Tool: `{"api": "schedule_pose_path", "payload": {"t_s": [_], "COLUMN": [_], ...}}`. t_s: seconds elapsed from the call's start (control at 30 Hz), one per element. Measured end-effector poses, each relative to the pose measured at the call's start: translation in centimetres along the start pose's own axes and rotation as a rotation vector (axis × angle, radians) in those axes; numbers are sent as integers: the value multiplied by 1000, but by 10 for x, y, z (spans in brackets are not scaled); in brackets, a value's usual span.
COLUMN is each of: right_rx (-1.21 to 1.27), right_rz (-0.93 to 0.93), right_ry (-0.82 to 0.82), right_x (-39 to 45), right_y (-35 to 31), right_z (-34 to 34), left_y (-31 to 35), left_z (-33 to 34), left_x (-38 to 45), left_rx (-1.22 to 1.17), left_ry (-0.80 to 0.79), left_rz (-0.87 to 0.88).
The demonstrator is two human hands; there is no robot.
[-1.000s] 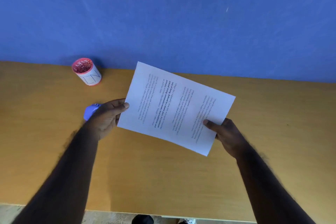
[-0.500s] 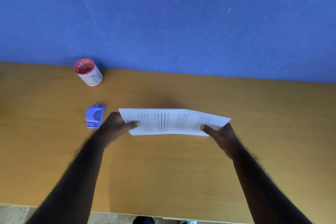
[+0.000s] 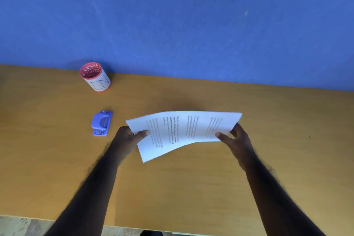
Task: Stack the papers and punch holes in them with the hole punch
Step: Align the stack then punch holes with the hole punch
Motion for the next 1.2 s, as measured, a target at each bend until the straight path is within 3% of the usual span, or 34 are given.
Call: {"api": "schedule_pose_path", "payload": {"t_s": [0.13, 0.2, 0.3, 0.47, 0.77, 0.9, 1.0, 1.07, 1.13, 1.2], "right_rx": [198, 283, 296, 290, 236, 259, 261, 227, 184, 163], "right_rz": [186, 223, 133, 102, 185, 256, 293, 290, 279, 282], "right_ry": [29, -138, -344, -178, -169, -186, -181, -190, -193, -195], "right_x": [-10, -21, -35, -21, 10, 13, 15, 20, 27, 27], "right_y": [6, -2, -28, -37, -13, 6, 18, 19, 19, 22], "right_z": [20, 47, 75, 81, 86, 90, 95, 115, 132, 129], "left_y": [-14, -25, -38, -57, -75, -53, -21, -9, -9, -15], "left_z": [7, 19, 46, 70, 27, -22, -74, -120, -160, -172], "left_x": [-7, -13, -26, -43, -35, -11, 8, 24, 43, 58], "left_rx": [-319, -487, -718, -849, -673, -478, -49, 249, 381, 479], "left_ry": [65, 90, 125, 104, 81, 223, 463, 641, 717, 670], "left_rz": [-79, -119, -185, -278, -373, -264, -13, 61, 16, -125]}}
Point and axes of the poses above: each hand's wrist, its own x-axis towards the middle knuckle, its own z-axis out of the palm, y = z × x, the point moved 5 cm from there along x, towards the middle knuckle, and after that the axes turned 11 degrees about -x, right-handed, at the moved point
